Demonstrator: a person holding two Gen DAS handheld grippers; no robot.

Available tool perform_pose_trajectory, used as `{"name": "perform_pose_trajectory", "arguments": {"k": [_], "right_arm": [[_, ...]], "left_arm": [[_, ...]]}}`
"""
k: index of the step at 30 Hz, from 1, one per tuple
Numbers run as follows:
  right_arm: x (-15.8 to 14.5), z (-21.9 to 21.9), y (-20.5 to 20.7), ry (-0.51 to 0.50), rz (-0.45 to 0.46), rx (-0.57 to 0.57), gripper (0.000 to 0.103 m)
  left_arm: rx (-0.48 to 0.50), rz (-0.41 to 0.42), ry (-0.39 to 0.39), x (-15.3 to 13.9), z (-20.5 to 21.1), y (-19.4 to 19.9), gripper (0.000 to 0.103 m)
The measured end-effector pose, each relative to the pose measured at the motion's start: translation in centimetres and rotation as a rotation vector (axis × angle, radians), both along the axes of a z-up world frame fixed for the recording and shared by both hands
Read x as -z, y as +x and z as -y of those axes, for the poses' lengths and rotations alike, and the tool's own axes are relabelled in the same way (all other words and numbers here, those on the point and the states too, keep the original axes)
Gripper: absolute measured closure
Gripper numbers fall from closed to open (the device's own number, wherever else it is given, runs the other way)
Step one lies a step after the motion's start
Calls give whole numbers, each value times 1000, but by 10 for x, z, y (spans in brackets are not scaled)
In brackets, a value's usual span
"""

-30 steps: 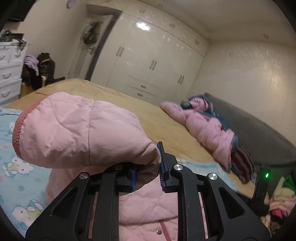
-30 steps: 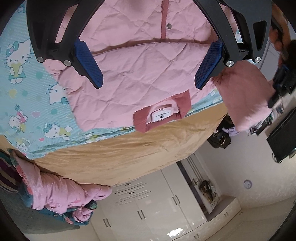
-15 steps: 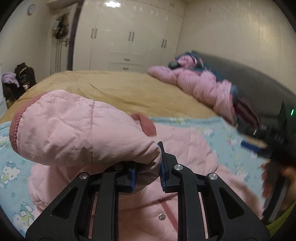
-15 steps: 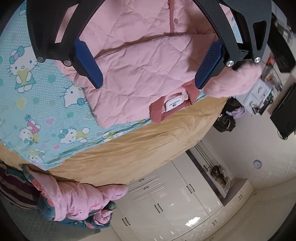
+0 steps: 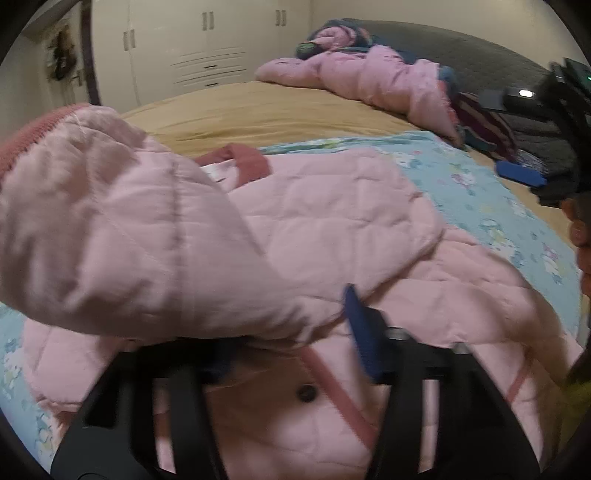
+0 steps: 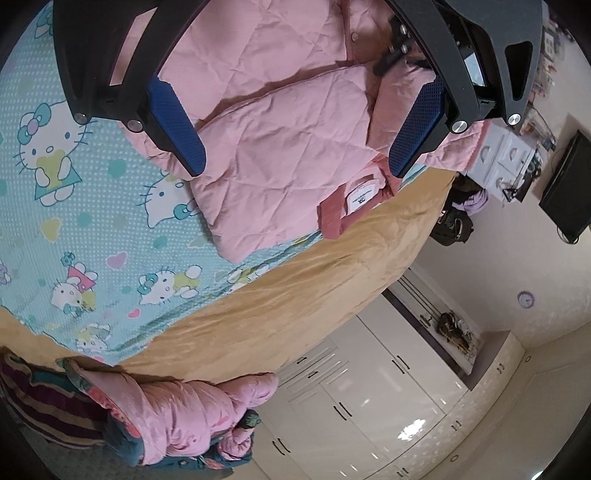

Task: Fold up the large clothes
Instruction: 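Carry the lifted sleeve across the jacket front toward the right tool, then lay the sleeve on the jacket front and open the left tool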

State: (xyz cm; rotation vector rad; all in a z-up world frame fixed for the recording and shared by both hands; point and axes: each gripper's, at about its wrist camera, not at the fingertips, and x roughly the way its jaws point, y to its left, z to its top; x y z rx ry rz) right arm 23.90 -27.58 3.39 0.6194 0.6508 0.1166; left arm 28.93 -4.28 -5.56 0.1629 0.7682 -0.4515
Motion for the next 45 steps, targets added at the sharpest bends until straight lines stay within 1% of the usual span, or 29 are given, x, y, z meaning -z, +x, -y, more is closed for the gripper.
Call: {"name": "perform_pose_trajectory", "arguments": {"k": [1, 3, 6, 9, 11, 12, 17, 19, 21, 24, 25, 26, 27, 30, 34, 38, 43, 45], "right_arm": [[1, 2, 0, 6, -3, 6, 4], [2, 6, 0, 22, -7, 16, 4], [3, 12, -1, 40, -9, 26, 4], [4, 17, -2, 53, -10, 40, 4], [4, 22, -3, 63, -11, 53, 4], [4, 23, -5, 67, -10, 57, 4], [4, 33, -8, 87, -9, 81, 4], [4, 35, -8, 90, -11, 85, 4], [4, 37, -8, 94, -12, 87, 4], [4, 38, -9, 99, -13, 88, 4], [4, 38, -9, 100, -14, 87, 4], [4, 38, -8, 101, -14, 85, 4], [4, 37, -8, 101, -15, 83, 4], [5, 33, -6, 93, -24, 68, 4], [7, 23, 0, 70, -41, 32, 4], [14, 8, 8, 61, -65, -29, 4], [32, -16, 27, 37, -109, -98, 4], [38, -22, 33, 35, -125, -112, 4]], "left_arm": [[9, 2, 1, -1, 1, -2, 41], [21, 4, 20, 1, 5, -4, 38], [45, 14, 56, 5, 15, -5, 37], [84, 17, 100, 11, 25, -8, 32], [95, 10, 126, 16, 29, -9, 32], [97, 9, 126, 16, 30, -10, 32], [101, -10, 62, 11, 25, -9, 32], [102, -22, 33, 7, 21, -9, 28], [112, -38, -15, 1, 18, -9, 24], [132, -42, -43, -7, 18, -12, 24], [142, -38, -54, -11, 18, -15, 21], [147, -34, -64, -14, 18, -16, 17], [152, -26, -75, -18, 17, -18, 9], [162, 2, -102, -32, 12, -24, 9], [98, 23, -127, -44, -6, -19, 9], [-63, 42, -126, -52, -46, -3, 9], [-282, 18, -100, -50, -105, 19, 9], [-356, 10, -105, -50, -131, 24, 9]]}}
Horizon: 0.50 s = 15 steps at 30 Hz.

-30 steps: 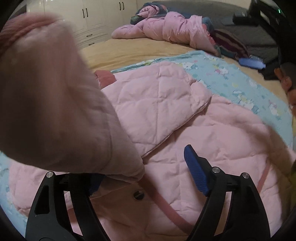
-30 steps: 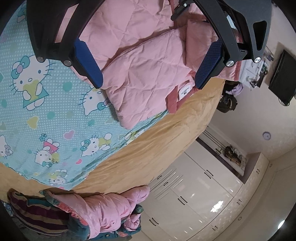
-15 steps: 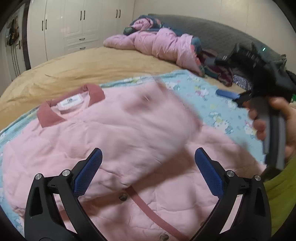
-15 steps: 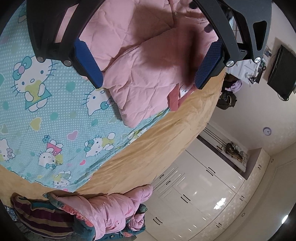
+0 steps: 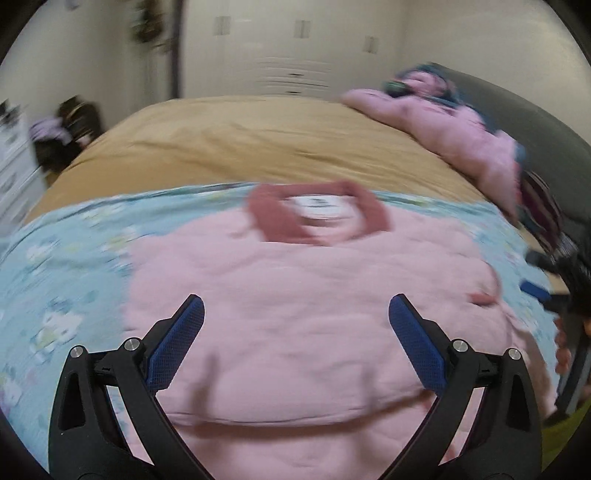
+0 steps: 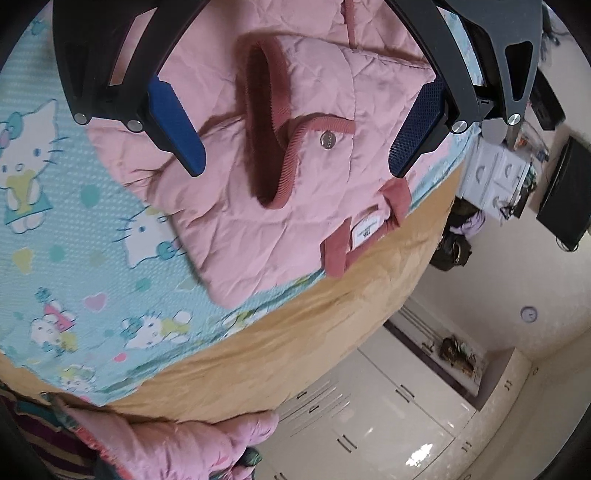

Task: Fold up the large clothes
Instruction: 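Lay the sleeve on the jacket front and open the left tool, then grasp the ribbed sleeve cuff with the right tool and lift it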

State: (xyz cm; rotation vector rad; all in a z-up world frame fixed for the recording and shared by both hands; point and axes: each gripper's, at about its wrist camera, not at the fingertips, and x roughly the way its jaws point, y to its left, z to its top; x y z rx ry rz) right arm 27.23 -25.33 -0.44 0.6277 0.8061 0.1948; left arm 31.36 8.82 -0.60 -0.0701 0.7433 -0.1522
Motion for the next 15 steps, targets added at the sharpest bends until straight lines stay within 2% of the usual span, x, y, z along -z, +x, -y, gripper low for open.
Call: {"name": "perform_pose_trajectory", "arguments": {"k": [7, 12, 14, 15], "right_arm": [[16, -15, 17, -7, -24, -41, 4], [22, -26, 26, -11, -27, -70, 5], [25, -29, 31, -11, -36, -84, 13], [26, -30, 33, -13, -38, -91, 24]], "left_arm": [[-139, 3, -72, -6, -60, -3, 9], [-189, 5, -104, -5, -84, -5, 9], [-206, 2, -112, -5, -89, -6, 9], [-211, -1, -115, -4, -90, -6, 9]]}}
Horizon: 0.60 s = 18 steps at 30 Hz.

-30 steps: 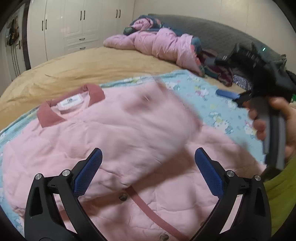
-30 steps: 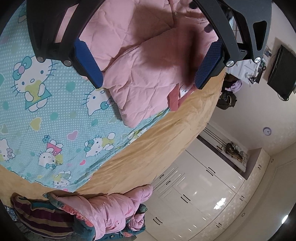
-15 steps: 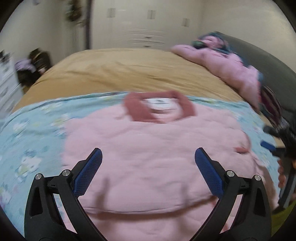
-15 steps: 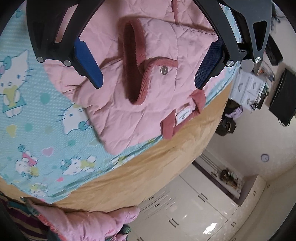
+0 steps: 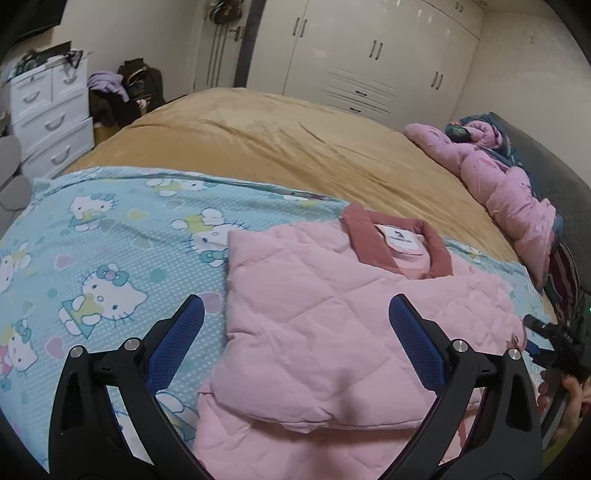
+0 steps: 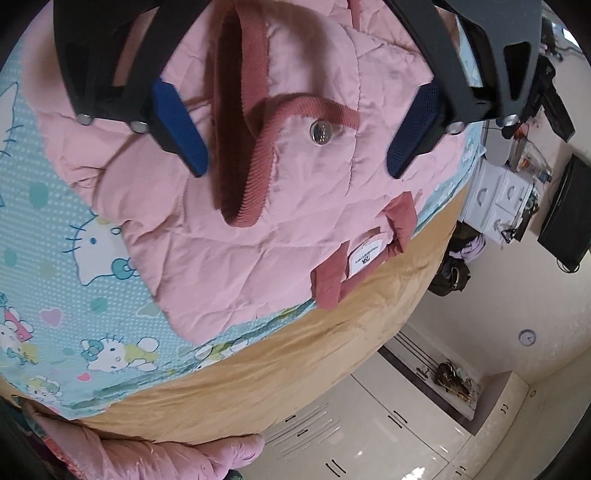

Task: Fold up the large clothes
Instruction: 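Grasp the ribbed sleeve cuff with the right tool and lift it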

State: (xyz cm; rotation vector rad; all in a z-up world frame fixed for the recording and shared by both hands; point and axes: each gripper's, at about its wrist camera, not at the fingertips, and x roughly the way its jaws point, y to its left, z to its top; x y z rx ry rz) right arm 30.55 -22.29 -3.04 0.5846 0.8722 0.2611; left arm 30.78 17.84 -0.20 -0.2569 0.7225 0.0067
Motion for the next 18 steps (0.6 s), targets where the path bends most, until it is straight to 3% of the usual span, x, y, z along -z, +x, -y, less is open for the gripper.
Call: {"name": "perform_pose_trajectory", "arguments": {"k": [2, 4, 6, 11, 18], "right_arm": [[1, -5, 4, -18, 10, -21, 44], [-6, -9, 2, -65, 51, -21, 79], [-22, -13, -3, -129, 124, -28, 94], [-75, -28, -12, -189, 304, -72, 95], [-125, -47, 0, -334, 444, -121, 96]], "left_arm": [[-8, -8, 2, 2, -3, 1, 9], [-16, -15, 10, 4, -3, 3, 9], [-17, -18, 10, 5, -3, 4, 9], [0, -11, -16, 5, 0, 5, 9], [39, -14, -28, 7, 15, 9, 9]]}}
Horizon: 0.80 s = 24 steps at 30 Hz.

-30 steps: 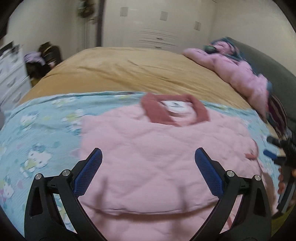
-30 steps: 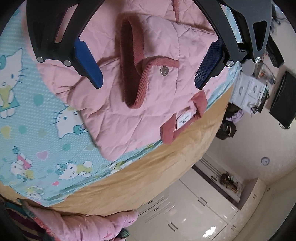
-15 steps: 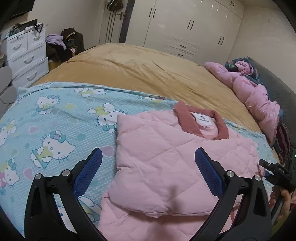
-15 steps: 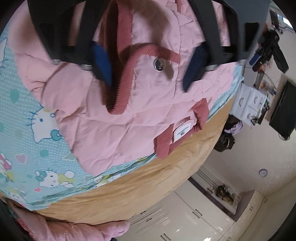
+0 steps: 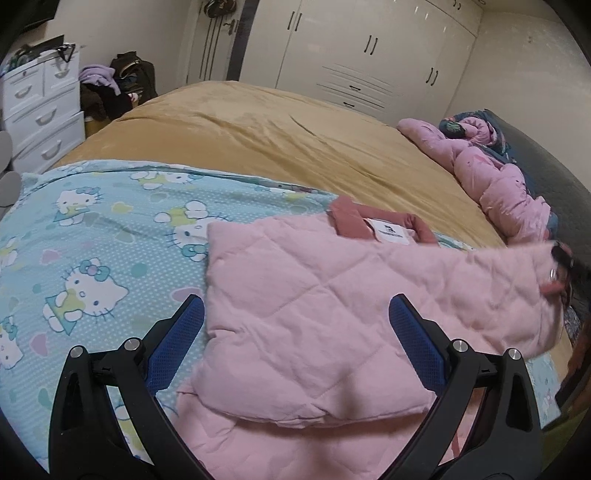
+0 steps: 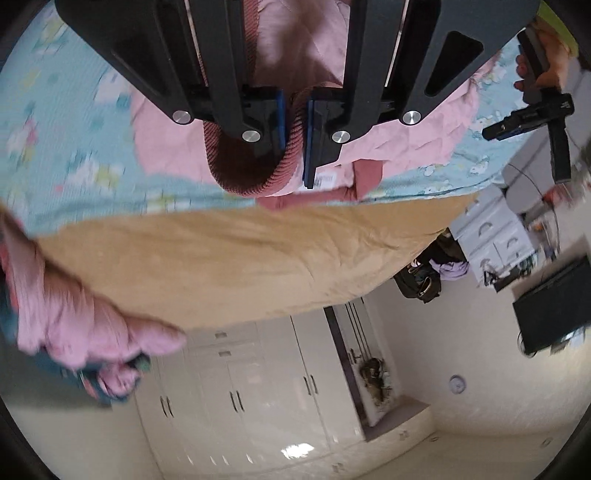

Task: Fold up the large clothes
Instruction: 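Grasp the ribbed sleeve cuff with the right tool and lift it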

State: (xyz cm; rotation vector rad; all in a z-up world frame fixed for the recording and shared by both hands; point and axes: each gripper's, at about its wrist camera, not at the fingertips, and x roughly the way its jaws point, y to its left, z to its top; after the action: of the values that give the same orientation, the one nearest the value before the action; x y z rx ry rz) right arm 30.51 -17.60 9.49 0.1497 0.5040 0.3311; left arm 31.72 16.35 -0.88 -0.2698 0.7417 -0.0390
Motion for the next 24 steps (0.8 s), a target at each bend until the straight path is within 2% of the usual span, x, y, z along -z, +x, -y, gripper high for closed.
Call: {"name": "perform_pose_trajectory", "arguments": {"k": [4, 10, 17, 20, 22, 24], "right_arm": [[0, 4, 13, -64, 14, 40, 96], [34, 24, 18, 1, -55, 92, 96], [57, 35, 9, 68, -87, 122, 96], [63, 34, 8, 67, -102, 125, 96], [67, 36, 10, 65, -119, 126, 96], [69, 38, 11, 70, -125, 125, 96]], "left_arm": [[30, -26, -32, 9, 11, 6, 9], [77, -67, -77, 25, 27, 14, 9], [118, -84, -41, 33, 45, 18, 9], [135, -95, -38, 36, 51, 19, 21], [138, -103, -31, 38, 54, 20, 39], [148, -110, -39, 41, 59, 21, 50]]}}
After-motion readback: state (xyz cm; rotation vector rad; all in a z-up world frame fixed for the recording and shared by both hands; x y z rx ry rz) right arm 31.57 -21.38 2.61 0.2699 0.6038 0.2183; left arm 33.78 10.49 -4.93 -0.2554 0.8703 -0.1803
